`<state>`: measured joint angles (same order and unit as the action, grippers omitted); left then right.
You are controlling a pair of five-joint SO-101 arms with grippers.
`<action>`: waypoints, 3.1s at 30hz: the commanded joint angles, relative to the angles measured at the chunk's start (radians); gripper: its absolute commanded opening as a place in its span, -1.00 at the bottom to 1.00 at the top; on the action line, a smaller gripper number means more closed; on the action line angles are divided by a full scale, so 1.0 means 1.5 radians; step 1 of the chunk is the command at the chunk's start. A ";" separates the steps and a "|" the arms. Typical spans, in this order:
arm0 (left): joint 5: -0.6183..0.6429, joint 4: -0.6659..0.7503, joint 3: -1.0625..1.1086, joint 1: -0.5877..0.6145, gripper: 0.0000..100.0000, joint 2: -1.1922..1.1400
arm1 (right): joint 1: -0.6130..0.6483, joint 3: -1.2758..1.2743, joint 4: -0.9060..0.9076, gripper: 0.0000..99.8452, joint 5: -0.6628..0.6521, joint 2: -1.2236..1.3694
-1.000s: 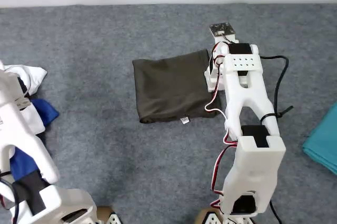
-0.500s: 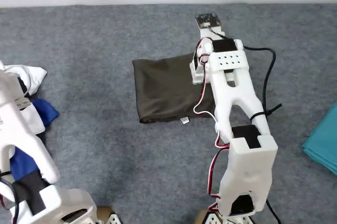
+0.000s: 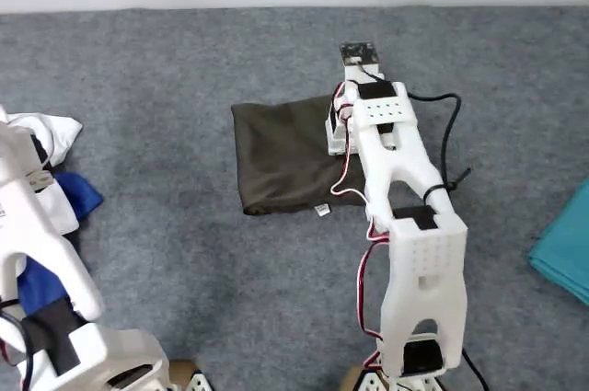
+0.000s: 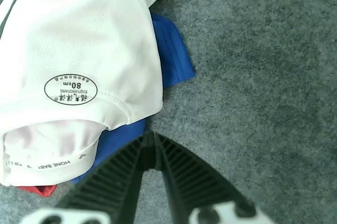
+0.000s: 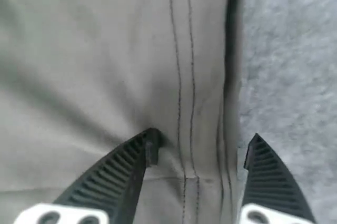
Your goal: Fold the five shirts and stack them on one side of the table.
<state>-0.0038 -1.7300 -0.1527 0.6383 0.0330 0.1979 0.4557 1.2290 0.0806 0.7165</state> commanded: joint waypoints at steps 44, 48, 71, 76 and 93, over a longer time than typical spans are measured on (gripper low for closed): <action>-0.049 -0.015 -0.004 0.054 -0.98 0.011 | -0.320 0.385 0.277 -0.98 -0.724 0.088; -0.050 -0.015 -0.005 0.030 -0.98 0.011 | -0.312 0.384 0.154 -0.98 -0.756 0.094; -0.050 -0.016 -0.005 0.002 -0.98 0.011 | -0.249 0.495 0.225 -0.51 -0.159 0.076; -0.050 -0.016 -0.005 0.002 -0.98 0.011 | -0.227 0.562 0.350 -0.51 0.025 0.073; -0.056 -0.016 -0.005 0.001 -0.98 0.011 | -0.189 0.584 0.379 -0.51 0.403 0.071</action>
<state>-0.0729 -1.7300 -0.1527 0.6475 0.0330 -0.1151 1.2919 1.7522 0.6452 0.9237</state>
